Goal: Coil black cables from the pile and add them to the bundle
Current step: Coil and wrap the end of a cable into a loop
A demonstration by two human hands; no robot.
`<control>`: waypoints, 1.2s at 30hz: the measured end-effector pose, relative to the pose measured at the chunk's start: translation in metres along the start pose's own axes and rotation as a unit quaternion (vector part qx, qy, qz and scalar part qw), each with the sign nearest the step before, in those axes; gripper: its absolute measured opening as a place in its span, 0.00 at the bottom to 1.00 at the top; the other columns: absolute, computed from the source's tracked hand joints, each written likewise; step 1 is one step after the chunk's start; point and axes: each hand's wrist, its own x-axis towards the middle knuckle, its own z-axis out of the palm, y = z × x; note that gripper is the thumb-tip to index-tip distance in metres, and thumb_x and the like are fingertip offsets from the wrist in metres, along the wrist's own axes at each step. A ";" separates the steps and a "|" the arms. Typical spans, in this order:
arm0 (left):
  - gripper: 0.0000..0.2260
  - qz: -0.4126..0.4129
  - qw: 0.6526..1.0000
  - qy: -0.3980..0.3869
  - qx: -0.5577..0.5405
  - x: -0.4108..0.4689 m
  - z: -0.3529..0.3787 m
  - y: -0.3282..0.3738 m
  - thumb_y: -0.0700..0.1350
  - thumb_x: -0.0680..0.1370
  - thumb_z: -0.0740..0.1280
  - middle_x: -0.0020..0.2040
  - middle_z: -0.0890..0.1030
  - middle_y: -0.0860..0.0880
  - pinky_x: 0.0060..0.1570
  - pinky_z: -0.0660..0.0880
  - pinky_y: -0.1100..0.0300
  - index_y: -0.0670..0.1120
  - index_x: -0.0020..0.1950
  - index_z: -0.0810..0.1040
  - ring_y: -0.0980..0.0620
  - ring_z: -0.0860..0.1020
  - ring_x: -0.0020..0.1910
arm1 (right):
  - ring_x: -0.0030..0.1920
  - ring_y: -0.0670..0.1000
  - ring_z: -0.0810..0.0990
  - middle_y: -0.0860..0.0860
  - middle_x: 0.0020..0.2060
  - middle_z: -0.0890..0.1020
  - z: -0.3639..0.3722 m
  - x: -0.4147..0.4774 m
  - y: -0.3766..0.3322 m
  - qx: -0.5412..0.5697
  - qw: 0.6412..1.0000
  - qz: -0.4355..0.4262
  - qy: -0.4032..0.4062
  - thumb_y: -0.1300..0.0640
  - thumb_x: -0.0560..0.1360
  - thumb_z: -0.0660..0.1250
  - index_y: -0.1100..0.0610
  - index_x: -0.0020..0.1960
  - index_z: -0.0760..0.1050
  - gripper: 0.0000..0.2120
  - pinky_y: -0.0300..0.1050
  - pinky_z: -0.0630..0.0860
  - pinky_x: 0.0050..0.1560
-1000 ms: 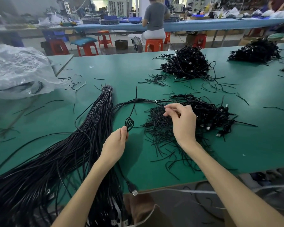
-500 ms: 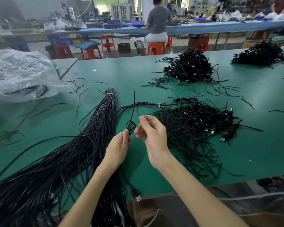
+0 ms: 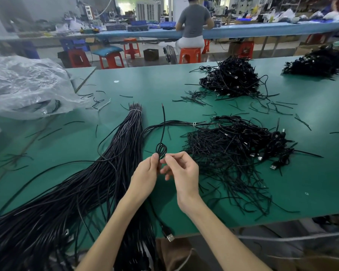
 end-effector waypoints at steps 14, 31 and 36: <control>0.21 -0.027 0.993 0.019 -0.111 -0.005 -0.004 0.007 0.53 0.88 0.54 0.31 0.70 0.51 0.29 0.63 0.61 0.45 0.38 0.69 0.52 0.66 0.30 | 0.32 0.48 0.76 0.52 0.34 0.82 -0.001 0.000 0.005 -0.076 0.996 0.018 -0.045 0.61 0.76 0.70 0.60 0.44 0.77 0.03 0.40 0.71 0.32; 0.28 -0.038 0.982 -0.030 -0.181 -0.012 -0.010 0.017 0.45 0.87 0.57 0.25 0.59 0.56 0.23 0.56 0.65 0.47 0.27 0.79 0.57 0.56 0.23 | 0.61 0.49 0.79 0.52 0.58 0.84 0.001 -0.004 -0.006 -0.065 0.988 0.024 -0.139 0.51 0.76 0.75 0.43 0.63 0.81 0.16 0.45 0.71 0.70; 0.27 -0.055 0.980 -0.018 -0.188 -0.011 -0.010 0.016 0.44 0.85 0.57 0.26 0.60 0.53 0.23 0.56 0.64 0.54 0.25 0.68 0.54 0.55 0.25 | 0.63 0.40 0.76 0.44 0.63 0.79 0.001 -0.004 -0.006 -0.084 0.985 0.005 -0.151 0.48 0.75 0.75 0.43 0.59 0.83 0.13 0.36 0.69 0.60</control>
